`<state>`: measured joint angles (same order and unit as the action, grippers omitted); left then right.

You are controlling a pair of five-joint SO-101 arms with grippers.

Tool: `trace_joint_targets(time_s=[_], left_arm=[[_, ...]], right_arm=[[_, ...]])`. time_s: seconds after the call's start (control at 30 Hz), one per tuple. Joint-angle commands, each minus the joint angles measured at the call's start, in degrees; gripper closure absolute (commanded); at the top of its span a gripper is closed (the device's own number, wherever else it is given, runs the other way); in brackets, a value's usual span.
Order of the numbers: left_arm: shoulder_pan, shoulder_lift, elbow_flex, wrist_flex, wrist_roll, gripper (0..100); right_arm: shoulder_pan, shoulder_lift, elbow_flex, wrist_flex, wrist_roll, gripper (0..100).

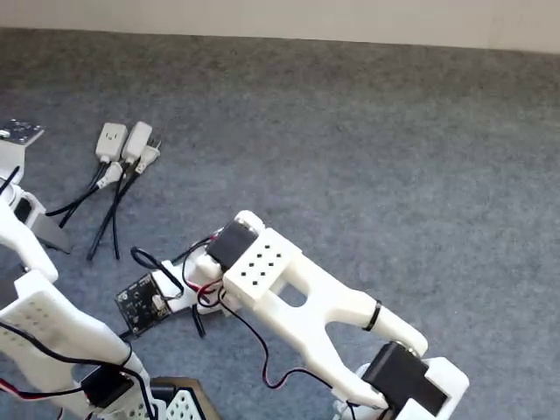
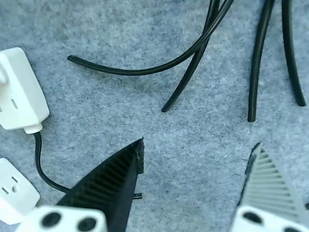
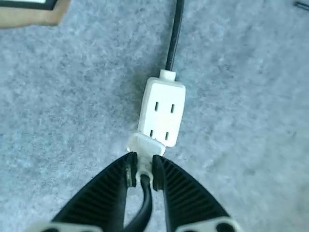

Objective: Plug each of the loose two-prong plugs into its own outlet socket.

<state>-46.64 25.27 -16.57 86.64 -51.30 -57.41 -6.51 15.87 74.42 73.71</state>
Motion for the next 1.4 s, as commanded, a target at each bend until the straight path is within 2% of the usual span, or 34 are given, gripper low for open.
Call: trace_joint_targets(time_s=[0.0, 0.4, 0.67, 0.97, 1.37], left_arm=[[-0.31, -0.31, -2.15, -0.09, -0.18, 66], [-0.22, -0.22, -2.15, -0.26, -0.18, 66], [0.04, -0.22, -2.15, -0.35, -0.09, 66], [-0.22, -0.22, -2.15, 0.00, -0.18, 66], [-0.31, -0.13, -2.07, -0.35, -0.18, 66]], right_arm=[[-0.57, -3.12, 2.51, -4.18, 0.79, 99.5], [0.31, -3.74, 2.33, -3.91, 0.70, 99.5], [0.40, -3.12, -10.95, 4.97, 0.70, 99.5], [0.75, 2.24, -12.62, 4.53, 3.60, 99.5], [0.75, 6.46, -12.62, 4.44, 3.52, 99.5]])
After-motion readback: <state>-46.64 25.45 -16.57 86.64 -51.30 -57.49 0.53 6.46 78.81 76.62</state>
